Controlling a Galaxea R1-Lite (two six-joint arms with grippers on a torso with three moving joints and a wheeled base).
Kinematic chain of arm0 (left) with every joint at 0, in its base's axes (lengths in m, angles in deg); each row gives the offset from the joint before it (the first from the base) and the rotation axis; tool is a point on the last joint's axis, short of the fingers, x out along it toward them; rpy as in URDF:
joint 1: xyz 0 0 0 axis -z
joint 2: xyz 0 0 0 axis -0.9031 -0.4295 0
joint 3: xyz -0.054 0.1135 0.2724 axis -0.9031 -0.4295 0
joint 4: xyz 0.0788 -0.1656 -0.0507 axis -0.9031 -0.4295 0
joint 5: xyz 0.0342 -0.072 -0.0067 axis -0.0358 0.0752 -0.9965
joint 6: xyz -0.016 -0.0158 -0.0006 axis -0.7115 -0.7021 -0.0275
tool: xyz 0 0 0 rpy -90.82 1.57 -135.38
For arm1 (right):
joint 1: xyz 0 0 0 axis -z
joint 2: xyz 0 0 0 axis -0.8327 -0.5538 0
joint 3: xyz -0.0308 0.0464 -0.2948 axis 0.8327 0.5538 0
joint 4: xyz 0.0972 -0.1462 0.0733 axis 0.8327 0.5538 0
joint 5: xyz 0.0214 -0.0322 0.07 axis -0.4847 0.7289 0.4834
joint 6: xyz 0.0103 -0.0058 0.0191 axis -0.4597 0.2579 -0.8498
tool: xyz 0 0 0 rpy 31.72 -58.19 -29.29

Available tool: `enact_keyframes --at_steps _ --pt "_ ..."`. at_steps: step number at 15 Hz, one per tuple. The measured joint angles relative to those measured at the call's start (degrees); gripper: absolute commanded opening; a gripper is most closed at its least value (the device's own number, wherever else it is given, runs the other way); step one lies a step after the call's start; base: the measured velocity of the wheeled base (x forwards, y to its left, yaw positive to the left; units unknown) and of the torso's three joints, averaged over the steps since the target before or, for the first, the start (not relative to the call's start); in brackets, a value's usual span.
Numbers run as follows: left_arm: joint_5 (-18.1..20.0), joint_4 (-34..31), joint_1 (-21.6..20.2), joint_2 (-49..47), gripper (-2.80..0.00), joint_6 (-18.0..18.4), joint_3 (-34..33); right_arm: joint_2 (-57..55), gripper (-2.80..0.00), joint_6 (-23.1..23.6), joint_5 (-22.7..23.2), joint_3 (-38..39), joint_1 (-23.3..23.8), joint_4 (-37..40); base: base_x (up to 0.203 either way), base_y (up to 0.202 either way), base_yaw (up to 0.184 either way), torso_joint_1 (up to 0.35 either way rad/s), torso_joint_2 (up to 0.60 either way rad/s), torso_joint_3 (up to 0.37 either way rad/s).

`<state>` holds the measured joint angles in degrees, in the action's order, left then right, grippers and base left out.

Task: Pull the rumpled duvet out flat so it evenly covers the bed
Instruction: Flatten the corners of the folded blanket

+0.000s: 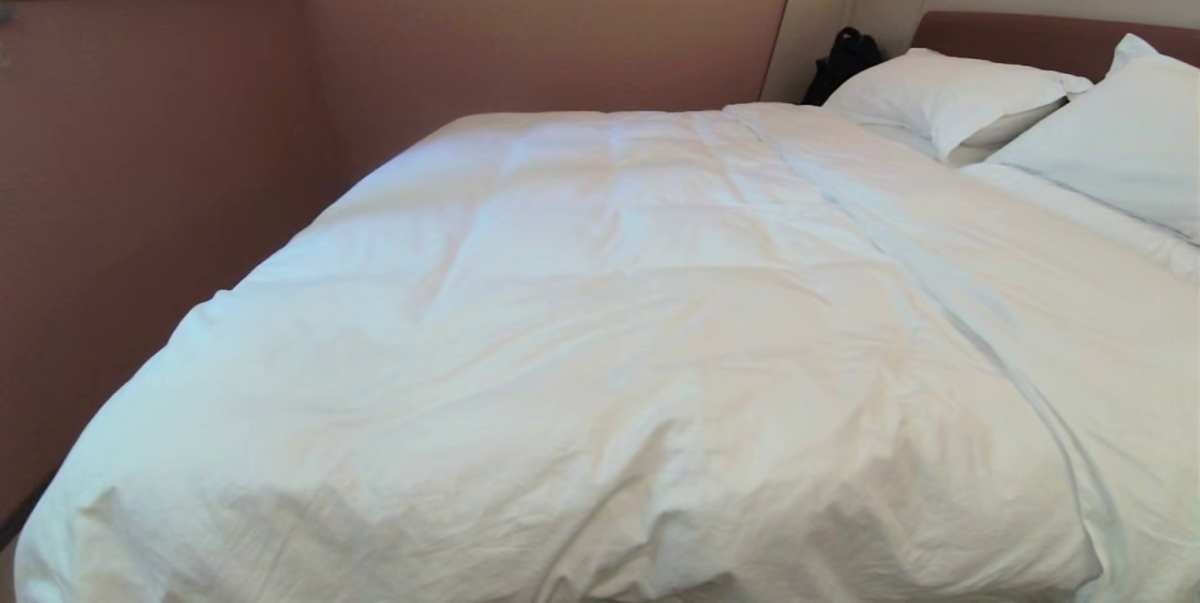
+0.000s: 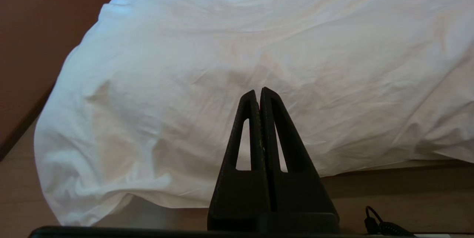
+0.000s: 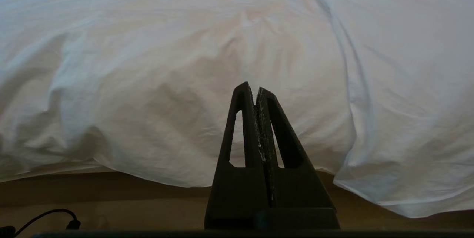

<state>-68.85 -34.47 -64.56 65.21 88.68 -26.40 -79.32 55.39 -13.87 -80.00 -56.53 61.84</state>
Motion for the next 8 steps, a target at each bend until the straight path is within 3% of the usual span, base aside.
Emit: enact_keyframes --at_steps 8 --pt "-0.07 -0.03 0.00 0.00 -2.80 -0.05 0.00 0.00 -2.80 0.07 0.00 0.00 0.02 -0.05 0.000 0.182 0.000 0.001 0.00 0.002"
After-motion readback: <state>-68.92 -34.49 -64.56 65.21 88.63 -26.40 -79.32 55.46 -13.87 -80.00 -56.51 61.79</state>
